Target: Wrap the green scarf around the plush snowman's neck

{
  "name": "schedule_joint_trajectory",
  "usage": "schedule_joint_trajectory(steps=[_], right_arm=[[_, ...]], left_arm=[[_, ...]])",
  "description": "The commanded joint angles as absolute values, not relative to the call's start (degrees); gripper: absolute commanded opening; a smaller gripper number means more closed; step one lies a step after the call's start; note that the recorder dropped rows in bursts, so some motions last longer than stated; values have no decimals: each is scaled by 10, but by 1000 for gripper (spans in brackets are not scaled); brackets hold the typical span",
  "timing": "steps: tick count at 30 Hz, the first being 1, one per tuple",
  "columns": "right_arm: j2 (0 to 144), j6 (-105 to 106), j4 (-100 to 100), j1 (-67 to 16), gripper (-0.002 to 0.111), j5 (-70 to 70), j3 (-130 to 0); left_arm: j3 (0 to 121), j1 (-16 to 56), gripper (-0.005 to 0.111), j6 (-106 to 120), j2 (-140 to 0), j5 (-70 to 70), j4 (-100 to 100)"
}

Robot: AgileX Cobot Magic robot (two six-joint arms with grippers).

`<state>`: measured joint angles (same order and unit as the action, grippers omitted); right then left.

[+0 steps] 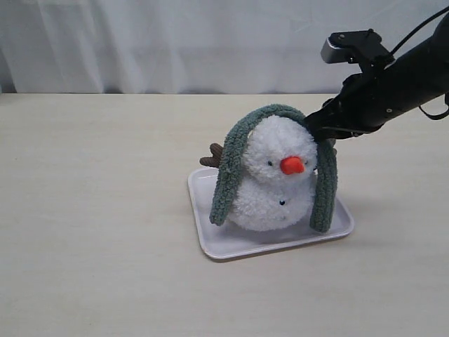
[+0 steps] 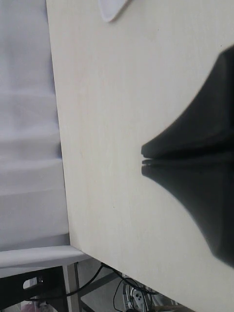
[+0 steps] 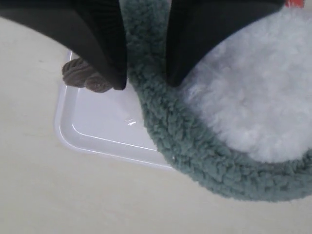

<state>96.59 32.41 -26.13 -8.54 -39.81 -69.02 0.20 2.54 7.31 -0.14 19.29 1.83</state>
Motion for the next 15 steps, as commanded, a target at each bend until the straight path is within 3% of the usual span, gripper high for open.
schedule_joint_trajectory(steps=[1,5,9,15], right_arm=[[967,338,-269,-81,25,-393,-693],[967,354,-287,-81,21,-393,-693],[967,367,-289,-81,4,-393,-693],[967,368,-294,-81,4,-376,-693]], left_arm=[[0,23,0,74,0,186,21],[0,23,0,74,0,186,21],[0,23,0,74,0,186,21],[0,23,0,74,0,186,21]])
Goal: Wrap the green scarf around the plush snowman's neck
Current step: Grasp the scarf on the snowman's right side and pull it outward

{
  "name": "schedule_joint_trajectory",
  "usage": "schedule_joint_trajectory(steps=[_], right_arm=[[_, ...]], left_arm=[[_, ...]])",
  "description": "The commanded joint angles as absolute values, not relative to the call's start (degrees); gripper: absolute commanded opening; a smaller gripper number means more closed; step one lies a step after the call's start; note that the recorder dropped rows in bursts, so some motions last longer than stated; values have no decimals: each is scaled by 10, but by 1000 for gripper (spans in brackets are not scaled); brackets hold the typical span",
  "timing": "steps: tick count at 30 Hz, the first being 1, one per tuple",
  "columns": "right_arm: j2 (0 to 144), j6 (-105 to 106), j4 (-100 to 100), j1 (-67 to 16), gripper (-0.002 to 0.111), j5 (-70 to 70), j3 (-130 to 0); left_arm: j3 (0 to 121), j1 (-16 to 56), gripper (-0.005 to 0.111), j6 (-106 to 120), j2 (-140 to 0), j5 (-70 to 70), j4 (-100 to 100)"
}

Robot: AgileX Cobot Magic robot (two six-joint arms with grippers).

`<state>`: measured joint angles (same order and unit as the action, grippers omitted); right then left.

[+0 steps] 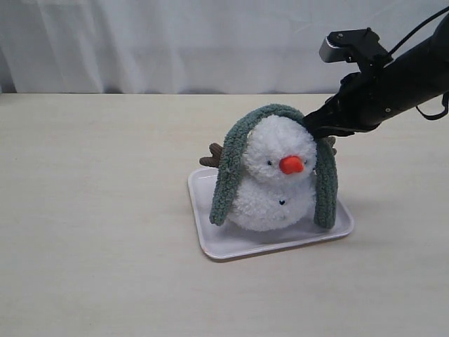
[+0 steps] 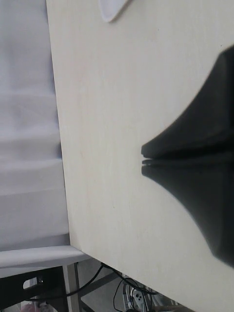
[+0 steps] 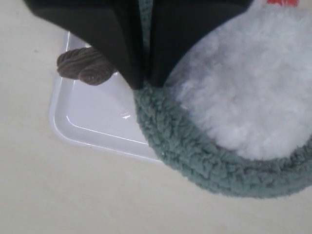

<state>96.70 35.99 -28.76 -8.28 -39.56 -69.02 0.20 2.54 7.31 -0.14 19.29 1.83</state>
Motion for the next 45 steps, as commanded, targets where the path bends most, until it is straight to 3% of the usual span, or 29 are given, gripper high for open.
schedule_joint_trajectory(steps=[1,14,32,40,45], right_arm=[[967,368,-295,-81,4,-371,-693],[977,383,-370,-81,4,-326,-693],[1012,349,-364,-81,4,-385,-693],[979,320,-313,-81,34,-393,-693],[933,292,-276,-81,41,-411,-693]], left_arm=[[0,23,0,74,0,186,21],[0,23,0,74,0,186,21],[0,23,0,74,0,186,22],[0,23,0,74,0,186,22],[0,23,0,74,0,186,22]])
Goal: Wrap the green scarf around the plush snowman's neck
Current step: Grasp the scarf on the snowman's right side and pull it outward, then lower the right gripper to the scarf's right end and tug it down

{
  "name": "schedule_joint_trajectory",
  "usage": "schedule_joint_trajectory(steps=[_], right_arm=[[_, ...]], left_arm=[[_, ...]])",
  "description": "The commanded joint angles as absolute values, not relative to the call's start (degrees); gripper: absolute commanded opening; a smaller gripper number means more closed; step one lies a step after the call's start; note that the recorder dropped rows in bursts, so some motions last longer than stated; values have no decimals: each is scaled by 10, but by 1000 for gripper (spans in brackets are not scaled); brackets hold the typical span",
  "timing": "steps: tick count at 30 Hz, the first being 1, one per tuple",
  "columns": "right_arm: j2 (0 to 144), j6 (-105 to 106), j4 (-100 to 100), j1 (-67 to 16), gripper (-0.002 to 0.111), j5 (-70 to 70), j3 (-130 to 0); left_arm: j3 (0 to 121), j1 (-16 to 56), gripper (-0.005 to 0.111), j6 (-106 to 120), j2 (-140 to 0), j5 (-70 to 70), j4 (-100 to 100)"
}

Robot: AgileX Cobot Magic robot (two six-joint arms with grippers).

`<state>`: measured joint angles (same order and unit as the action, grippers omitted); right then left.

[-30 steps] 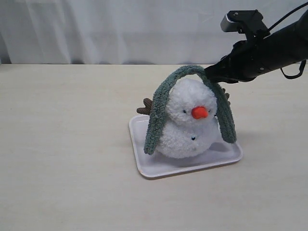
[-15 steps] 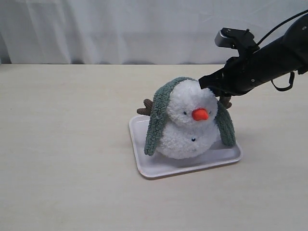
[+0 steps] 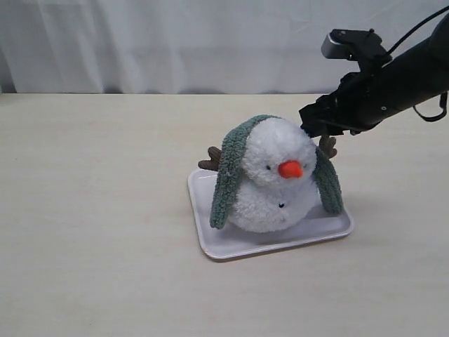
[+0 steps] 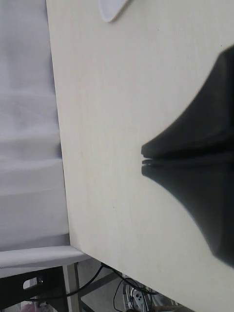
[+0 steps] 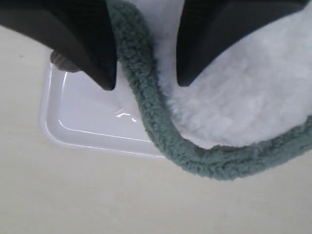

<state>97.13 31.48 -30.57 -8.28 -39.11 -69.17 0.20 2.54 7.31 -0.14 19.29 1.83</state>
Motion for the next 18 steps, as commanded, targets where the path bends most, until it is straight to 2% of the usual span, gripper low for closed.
schedule_joint_trajectory(steps=[1,9,18], right_arm=[[923,291,-270,-81,41,-417,-693],[876,290,-213,-81,41,-497,-691],[916,346,-169,-81,43,-446,-629]], left_arm=[[0,23,0,74,0,186,22],[0,23,0,74,0,186,22],[0,23,0,74,0,186,22]])
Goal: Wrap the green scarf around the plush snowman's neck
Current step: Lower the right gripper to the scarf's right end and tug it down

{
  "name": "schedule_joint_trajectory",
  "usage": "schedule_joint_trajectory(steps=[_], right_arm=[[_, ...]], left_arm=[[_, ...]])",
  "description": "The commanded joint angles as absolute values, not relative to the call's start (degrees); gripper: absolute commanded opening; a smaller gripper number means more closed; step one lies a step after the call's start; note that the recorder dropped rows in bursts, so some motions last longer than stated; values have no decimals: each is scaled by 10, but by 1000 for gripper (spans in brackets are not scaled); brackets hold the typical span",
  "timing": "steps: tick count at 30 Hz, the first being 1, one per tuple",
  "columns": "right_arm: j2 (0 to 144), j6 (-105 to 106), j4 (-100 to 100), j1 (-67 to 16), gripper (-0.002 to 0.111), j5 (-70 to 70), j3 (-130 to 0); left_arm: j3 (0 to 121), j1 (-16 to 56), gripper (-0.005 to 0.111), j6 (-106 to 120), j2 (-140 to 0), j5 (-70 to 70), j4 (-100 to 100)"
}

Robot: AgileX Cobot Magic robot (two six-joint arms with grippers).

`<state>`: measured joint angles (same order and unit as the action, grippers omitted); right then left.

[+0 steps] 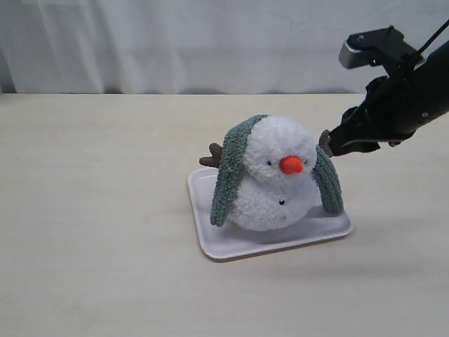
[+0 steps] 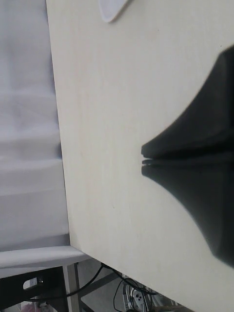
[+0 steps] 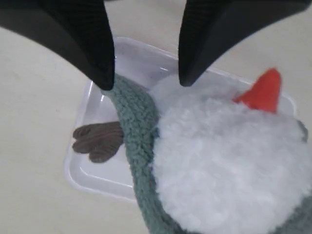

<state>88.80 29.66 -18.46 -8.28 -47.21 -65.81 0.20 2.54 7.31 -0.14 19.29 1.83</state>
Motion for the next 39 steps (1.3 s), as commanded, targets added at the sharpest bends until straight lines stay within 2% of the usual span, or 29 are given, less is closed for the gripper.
schedule_joint_trajectory(steps=[1,5,12,14,19,21,32,35,37,39], right_arm=[[926,363,-169,-81,46,-439,-623],[965,382,-174,-81,57,-420,-620],[1013,381,-174,-81,57,-371,-619],[1018,378,-180,-81,50,-368,-619],[1012,383,-207,-81,15,-383,-620],[1008,383,-207,-81,4,-397,-620],[991,359,-327,-81,4,-598,-660],[991,355,-319,-81,4,-598,-644],[991,355,-314,-81,10,-596,-642],[991,351,-313,-81,23,-596,-642]], left_arm=[[0,23,0,74,0,186,22],[0,23,0,74,0,186,22],[0,23,0,74,0,186,22],[0,23,0,74,0,186,22],[0,23,0,74,0,186,22],[0,23,0,74,0,186,22],[0,23,0,74,0,186,22],[0,23,0,74,0,186,22],[0,23,0,74,0,186,22],[0,23,0,74,0,186,22]])
